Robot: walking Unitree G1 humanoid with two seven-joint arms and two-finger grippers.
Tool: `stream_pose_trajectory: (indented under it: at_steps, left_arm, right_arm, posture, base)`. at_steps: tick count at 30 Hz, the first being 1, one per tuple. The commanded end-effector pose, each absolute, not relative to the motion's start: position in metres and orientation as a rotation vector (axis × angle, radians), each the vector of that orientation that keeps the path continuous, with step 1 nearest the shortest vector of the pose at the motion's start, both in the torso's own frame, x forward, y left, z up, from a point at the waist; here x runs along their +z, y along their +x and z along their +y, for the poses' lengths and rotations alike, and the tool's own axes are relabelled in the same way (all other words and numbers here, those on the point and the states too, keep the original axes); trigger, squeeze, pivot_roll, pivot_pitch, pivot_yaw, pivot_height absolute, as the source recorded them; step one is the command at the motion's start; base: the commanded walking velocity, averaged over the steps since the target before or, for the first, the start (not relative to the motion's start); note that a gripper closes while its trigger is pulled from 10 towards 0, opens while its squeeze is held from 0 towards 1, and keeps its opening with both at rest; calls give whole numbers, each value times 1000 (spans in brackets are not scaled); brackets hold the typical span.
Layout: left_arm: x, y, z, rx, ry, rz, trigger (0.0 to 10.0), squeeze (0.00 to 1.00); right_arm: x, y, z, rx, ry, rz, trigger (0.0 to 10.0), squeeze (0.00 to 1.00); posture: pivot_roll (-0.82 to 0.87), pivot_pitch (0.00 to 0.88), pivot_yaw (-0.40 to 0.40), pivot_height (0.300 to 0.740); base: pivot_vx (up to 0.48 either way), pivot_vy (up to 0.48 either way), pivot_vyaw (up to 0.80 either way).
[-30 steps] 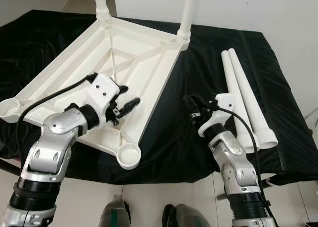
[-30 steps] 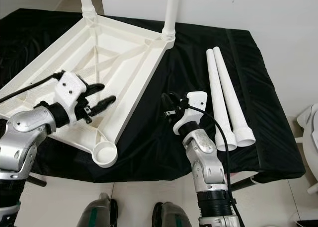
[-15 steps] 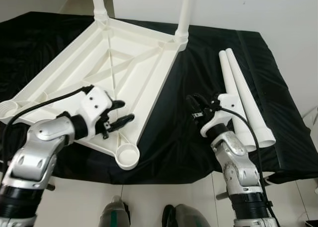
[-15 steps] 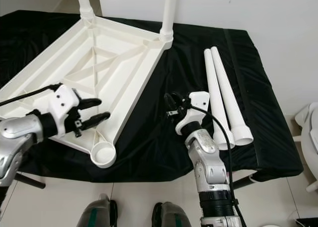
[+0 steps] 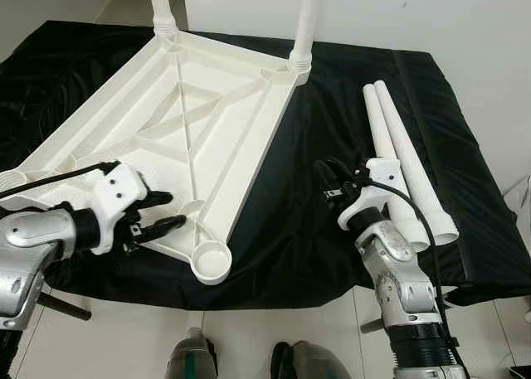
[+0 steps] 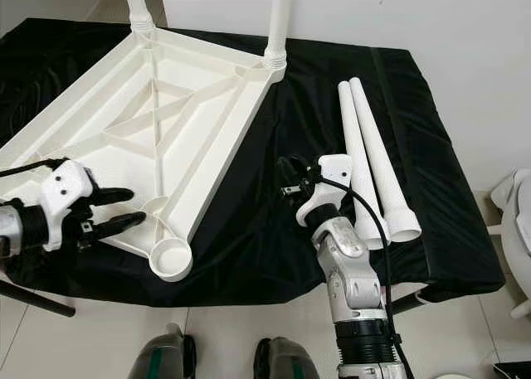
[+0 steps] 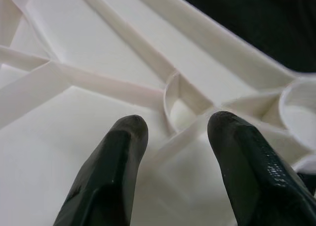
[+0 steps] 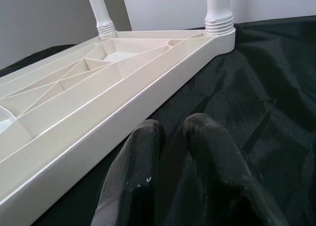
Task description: Building children table
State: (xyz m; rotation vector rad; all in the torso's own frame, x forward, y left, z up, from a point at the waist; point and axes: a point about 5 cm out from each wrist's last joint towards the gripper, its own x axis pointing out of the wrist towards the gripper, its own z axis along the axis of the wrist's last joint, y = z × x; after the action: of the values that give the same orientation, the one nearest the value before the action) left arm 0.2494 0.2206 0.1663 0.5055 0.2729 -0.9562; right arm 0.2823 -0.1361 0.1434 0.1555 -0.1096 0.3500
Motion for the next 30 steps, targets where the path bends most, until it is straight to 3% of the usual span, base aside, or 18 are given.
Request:
stream_pose_trajectory:
  at_steps: [1, 11, 20, 30]
  left_arm:
    - [162, 249, 232, -956, 557, 319, 10000, 0]
    - [154, 263, 247, -878, 665, 375, 10000, 0]
    - [160, 280, 234, -859, 664, 271, 10000, 0]
    - [143, 281, 223, -956, 783, 331, 10000, 0]
  right_arm:
    - [143, 281, -136, 356, 152, -114, 10000, 0]
    - [145, 281, -137, 356, 152, -116, 10000, 0]
    - [145, 280, -138, 343, 150, -120, 10000, 0]
    - [146, 280, -139, 338, 151, -124, 10000, 0]
  posture:
    - [37, 77, -26, 740]
    - [24, 76, -25, 740]
    - [12, 76, -16, 740]
    - [2, 69, -13, 740]
  base:
    - [0, 0, 0]
    - [0, 0, 0]
    - [0, 0, 0]
    - [0, 0, 0]
